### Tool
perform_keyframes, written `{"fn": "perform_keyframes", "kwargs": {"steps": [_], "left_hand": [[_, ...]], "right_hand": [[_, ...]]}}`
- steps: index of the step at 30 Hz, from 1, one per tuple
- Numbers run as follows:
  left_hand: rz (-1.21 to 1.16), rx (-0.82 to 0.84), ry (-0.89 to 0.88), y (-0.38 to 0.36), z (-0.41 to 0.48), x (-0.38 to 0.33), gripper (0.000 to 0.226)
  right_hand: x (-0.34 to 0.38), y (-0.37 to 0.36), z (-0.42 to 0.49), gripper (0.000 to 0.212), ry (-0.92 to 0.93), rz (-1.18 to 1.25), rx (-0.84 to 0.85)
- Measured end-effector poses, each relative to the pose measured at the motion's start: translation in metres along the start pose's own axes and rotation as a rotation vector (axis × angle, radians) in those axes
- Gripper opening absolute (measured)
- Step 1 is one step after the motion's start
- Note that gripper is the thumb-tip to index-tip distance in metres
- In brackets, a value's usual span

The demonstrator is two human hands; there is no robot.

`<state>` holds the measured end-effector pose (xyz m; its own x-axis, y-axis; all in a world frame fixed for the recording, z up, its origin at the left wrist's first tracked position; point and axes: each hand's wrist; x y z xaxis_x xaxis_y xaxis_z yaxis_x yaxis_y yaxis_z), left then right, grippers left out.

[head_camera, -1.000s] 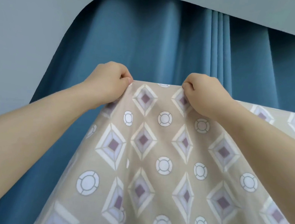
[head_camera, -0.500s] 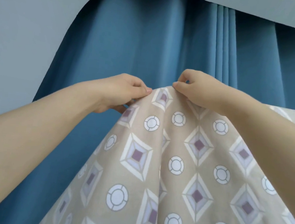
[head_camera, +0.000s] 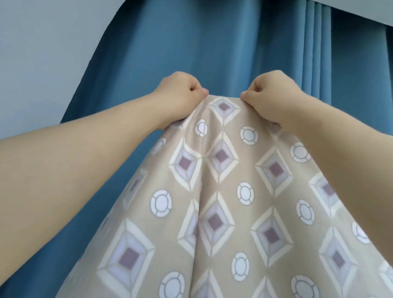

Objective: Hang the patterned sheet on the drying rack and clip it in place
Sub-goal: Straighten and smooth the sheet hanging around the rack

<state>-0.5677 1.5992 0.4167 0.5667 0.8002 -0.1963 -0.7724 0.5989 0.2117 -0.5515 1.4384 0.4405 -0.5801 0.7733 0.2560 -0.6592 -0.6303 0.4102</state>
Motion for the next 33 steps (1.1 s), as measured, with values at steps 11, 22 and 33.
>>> {"fn": "perform_keyframes", "kwargs": {"steps": [11,22,33], "left_hand": [[-0.324,0.579,0.233,0.013,-0.069,0.048,0.022],[-0.266,0.429,0.342,0.049,-0.077,0.07,0.014],[-0.368,0.766,0.395,0.078,-0.078,0.064,0.037]], "right_hand": [[-0.025,-0.039,-0.014,0.03,-0.005,-0.31,-0.115],[-0.011,-0.045,-0.023,0.031,0.021,-0.322,-0.213],[0.001,-0.054,-0.036,0.038,0.103,-0.308,-0.206]]}}
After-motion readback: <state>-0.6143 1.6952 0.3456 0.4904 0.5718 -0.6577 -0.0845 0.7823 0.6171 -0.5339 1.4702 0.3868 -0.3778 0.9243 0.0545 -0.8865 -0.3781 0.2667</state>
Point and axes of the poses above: each hand's wrist, its own z-axis towards the middle knuckle, its own y-axis out of the back of the hand, x = y × z, and after that the axes turned 10 degrees about -y, right-handed
